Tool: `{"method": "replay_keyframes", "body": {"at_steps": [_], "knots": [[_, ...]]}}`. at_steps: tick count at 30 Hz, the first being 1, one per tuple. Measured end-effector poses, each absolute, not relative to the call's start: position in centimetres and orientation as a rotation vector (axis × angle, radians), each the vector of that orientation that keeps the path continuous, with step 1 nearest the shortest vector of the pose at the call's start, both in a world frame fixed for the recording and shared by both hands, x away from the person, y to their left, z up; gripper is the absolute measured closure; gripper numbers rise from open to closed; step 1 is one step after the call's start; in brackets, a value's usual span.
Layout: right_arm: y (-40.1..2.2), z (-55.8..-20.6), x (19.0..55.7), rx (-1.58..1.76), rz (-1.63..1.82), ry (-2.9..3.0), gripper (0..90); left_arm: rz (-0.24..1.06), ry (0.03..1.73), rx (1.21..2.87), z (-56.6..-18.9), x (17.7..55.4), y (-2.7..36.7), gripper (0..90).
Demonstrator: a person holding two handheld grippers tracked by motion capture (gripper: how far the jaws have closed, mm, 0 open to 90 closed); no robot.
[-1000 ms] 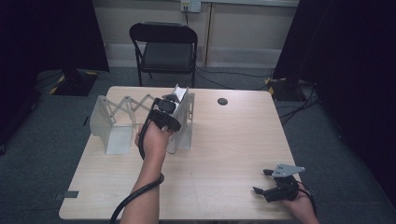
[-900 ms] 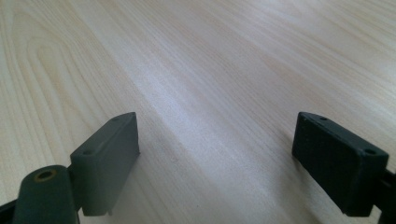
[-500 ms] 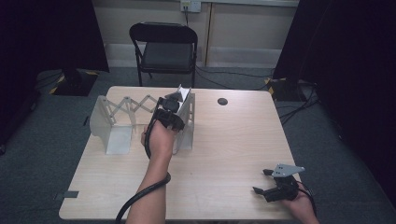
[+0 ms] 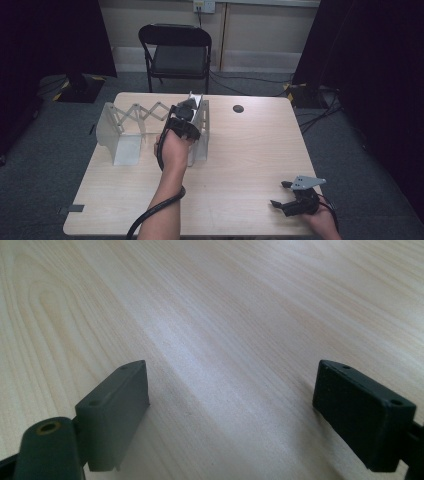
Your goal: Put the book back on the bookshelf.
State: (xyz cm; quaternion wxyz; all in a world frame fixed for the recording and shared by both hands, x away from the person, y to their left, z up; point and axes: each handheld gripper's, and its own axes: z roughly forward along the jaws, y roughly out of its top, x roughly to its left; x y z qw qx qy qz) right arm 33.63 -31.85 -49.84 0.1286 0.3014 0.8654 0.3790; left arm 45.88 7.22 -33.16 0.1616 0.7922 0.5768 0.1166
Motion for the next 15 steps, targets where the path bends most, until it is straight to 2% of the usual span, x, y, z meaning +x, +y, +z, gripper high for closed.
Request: {"method": "replay_keyframes", "body": {"at_steps": [11,15], "knots": [[-31.8,-49.9,33.6,0.875,1.105,2.514,14.2,0.375,1.506,2.377,-33.0,44.9,7.5,47.4],[-31.8,-49.9,33.6,0.875,1.103,2.514,14.3,0.377,1.478,2.362,-33.2,44.6,7.8,47.8]]}}
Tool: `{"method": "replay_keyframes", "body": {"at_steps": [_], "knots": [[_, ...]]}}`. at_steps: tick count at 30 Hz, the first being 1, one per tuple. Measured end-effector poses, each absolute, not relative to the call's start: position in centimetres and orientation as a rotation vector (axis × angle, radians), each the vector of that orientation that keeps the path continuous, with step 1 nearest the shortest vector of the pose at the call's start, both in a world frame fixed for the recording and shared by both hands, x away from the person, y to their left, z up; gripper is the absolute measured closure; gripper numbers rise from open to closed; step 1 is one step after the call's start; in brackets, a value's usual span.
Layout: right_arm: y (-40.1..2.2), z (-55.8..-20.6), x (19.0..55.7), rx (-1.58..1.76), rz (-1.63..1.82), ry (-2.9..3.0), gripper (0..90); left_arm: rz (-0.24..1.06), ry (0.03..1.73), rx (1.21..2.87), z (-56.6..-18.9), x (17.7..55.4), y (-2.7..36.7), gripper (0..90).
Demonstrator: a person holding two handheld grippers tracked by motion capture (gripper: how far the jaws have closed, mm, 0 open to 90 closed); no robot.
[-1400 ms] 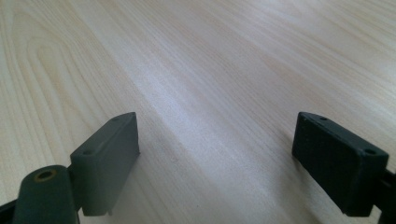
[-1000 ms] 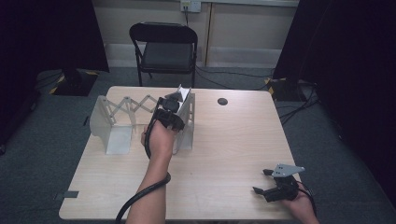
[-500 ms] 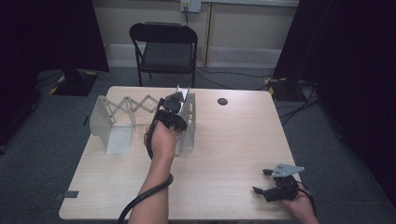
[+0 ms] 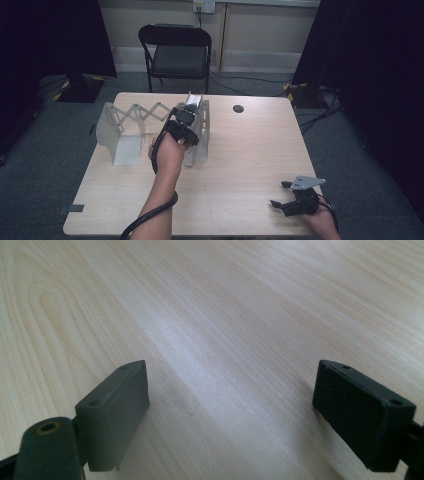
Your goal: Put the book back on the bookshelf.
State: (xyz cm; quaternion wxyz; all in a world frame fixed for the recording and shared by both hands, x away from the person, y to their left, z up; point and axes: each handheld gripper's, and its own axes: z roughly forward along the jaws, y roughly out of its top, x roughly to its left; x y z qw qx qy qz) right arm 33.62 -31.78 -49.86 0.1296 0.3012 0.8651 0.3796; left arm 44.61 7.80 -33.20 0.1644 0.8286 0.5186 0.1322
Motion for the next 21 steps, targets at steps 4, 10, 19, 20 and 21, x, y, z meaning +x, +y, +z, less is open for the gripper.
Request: {"method": "replay_keyframes", "body": {"at_steps": [4,10,19,20,21], "knots": [[-31.76,-49.86,33.62,0.875,1.103,2.513,14.2,0.366,1.483,2.355,-33.20,44.63,7.79,48.7],[-31.75,-49.86,33.62,0.877,1.105,2.513,14.2,0.360,1.466,2.362,-33.24,44.54,7.44,49.2],[-31.74,-49.86,33.63,0.877,1.104,2.514,14.2,0.374,1.416,2.411,-34.08,44.32,7.52,49.2],[-31.73,-49.85,33.63,0.877,1.104,2.515,14.2,0.368,1.422,2.405,-34.09,44.34,7.50,50.0],[-31.73,-49.85,33.63,0.877,1.104,2.515,14.2,0.367,1.425,2.405,-34.07,44.34,7.45,50.0]]}}
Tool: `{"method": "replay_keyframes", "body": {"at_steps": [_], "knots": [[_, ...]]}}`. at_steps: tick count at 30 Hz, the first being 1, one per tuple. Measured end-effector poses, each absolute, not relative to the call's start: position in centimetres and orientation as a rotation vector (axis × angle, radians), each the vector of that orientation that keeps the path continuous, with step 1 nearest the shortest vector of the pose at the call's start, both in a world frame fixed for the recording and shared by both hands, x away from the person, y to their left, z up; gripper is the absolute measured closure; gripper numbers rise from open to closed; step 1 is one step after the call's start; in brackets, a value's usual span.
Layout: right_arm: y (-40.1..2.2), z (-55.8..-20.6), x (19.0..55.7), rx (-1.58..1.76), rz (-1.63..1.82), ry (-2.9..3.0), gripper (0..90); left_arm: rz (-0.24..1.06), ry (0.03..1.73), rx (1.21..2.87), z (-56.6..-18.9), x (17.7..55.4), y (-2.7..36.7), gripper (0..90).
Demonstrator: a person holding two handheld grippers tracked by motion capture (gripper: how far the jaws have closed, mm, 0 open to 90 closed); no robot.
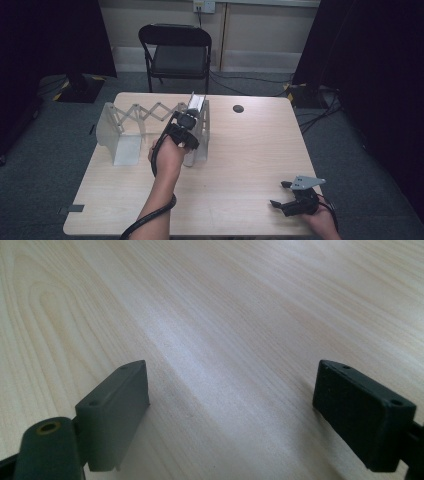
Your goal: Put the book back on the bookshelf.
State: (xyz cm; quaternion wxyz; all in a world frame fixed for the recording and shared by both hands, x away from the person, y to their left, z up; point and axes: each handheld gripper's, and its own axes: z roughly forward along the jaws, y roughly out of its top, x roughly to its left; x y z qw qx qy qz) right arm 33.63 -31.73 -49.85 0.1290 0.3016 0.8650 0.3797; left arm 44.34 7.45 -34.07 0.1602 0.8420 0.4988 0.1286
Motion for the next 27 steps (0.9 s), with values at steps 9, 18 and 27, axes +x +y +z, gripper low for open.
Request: {"method": "replay_keyframes", "body": {"at_steps": [9,18,27], "knots": [[-31.7,-49.9,33.7,0.874,1.102,2.515,14.2,0.329,1.514,2.338,-34.0,44.3,6.7,50.5],[-31.7,-49.9,33.7,0.872,1.102,2.515,14.2,0.301,1.515,2.326,-34.0,44.3,7.2,49.3],[-31.7,-49.9,33.7,0.872,1.102,2.514,14.2,0.329,1.443,2.329,-33.8,43.7,8.0,42.6]]}}
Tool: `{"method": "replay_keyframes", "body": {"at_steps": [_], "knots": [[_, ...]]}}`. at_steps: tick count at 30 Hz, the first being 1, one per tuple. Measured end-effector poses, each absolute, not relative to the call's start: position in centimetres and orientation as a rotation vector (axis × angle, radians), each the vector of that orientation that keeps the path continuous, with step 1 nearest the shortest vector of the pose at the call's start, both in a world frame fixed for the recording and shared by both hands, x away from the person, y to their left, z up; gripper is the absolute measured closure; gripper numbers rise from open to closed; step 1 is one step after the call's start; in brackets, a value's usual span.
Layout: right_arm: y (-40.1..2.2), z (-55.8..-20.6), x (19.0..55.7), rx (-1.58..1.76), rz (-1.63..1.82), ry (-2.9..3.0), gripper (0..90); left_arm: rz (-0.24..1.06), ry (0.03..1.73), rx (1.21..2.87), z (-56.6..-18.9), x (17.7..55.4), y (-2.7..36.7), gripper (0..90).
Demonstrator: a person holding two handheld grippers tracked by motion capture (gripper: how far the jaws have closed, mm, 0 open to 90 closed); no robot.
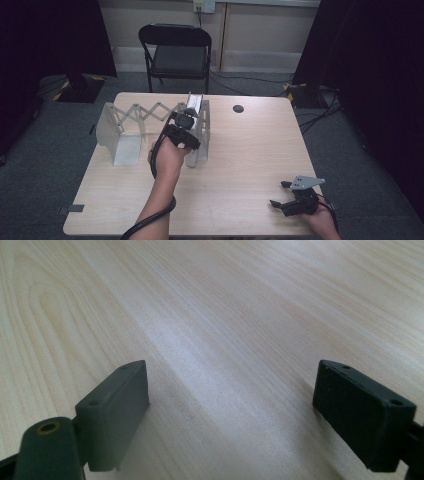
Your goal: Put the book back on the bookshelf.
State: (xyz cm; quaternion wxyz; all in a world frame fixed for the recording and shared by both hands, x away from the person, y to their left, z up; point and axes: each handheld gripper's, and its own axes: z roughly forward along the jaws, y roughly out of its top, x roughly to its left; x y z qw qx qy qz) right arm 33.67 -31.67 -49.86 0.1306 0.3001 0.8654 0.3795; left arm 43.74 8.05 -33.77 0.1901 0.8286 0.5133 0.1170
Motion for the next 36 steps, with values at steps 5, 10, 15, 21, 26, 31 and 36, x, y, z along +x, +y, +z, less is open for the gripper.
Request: {"method": "replay_keyframes", "body": {"at_steps": [5,10,15,21,26,31,36], "knots": [[-31.7,-49.9,33.7,0.874,1.102,2.514,14.2,0.320,1.419,2.339,-34.2,43.5,8.4,39.8],[-31.7,-49.9,33.7,0.873,1.103,2.513,14.2,0.328,1.397,2.339,-34.2,43.2,8.7,37.3],[-31.7,-49.9,33.7,0.874,1.104,2.513,14.2,0.326,1.396,2.312,-34.1,42.9,9.5,35.7],[-31.7,-49.9,33.7,0.874,1.103,2.512,14.2,0.328,1.388,2.305,-34.0,42.3,10.1,34.2],[-31.7,-49.9,33.6,0.876,1.102,2.514,14.2,0.331,1.377,2.310,-34.2,41.9,10.5,33.6],[-31.7,-49.9,33.6,0.875,1.102,2.513,14.2,0.320,1.360,2.303,-34.4,41.6,10.7,33.1],[-31.7,-49.9,33.7,0.875,1.103,2.514,14.2,0.312,1.347,2.295,-34.4,41.3,10.9,30.7]]}}
